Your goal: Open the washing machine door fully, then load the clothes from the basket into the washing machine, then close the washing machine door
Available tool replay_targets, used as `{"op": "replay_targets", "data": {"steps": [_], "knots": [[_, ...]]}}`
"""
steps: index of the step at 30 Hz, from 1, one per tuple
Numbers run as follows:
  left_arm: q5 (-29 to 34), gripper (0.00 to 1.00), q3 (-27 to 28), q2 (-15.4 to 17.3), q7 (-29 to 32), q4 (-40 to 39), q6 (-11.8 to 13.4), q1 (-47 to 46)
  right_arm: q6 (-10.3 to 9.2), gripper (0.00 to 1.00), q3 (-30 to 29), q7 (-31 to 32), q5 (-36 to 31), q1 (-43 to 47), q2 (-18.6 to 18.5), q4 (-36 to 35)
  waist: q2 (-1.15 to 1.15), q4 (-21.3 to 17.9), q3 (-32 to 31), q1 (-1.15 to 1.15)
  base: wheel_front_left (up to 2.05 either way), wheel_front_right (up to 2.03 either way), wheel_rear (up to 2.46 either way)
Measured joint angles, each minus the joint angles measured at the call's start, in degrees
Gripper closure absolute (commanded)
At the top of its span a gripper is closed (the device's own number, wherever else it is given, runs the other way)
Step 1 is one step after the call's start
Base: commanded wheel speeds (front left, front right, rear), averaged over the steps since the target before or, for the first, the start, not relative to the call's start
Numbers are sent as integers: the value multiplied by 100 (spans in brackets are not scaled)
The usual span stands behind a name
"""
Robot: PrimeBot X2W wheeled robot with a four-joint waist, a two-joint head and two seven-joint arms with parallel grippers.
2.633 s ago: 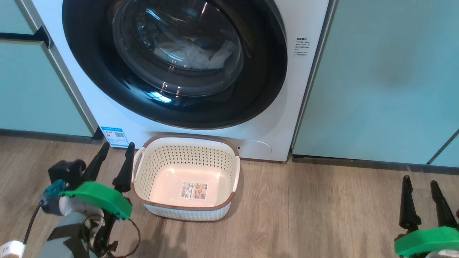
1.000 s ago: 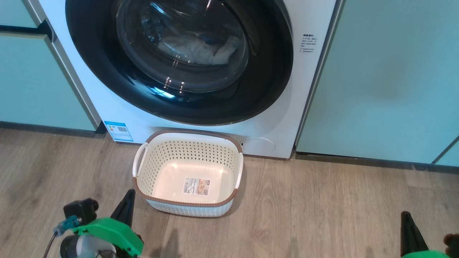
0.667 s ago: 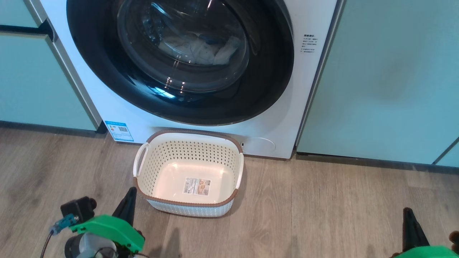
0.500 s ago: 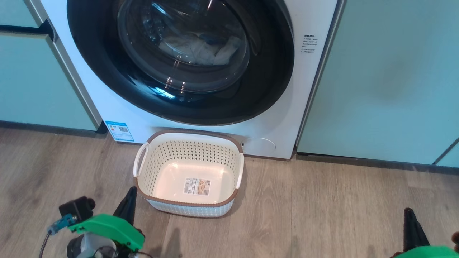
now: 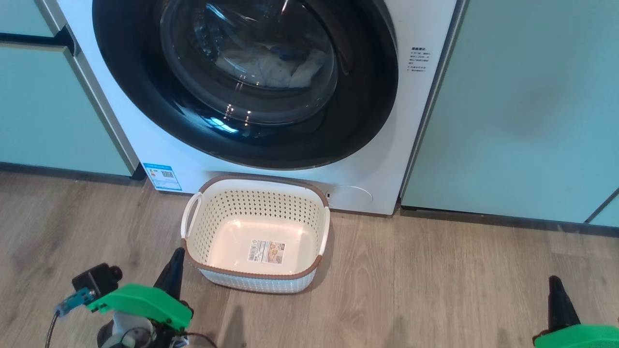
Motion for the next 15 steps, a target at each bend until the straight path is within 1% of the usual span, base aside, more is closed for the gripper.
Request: {"op": "replay_targets", "data": {"steps": [15], "knots": [[-754, 100, 115, -105, 243, -144, 0, 2, 0, 100, -74, 203, 868, -35, 0, -59, 0, 20, -7, 0, 0, 0, 0]]}}
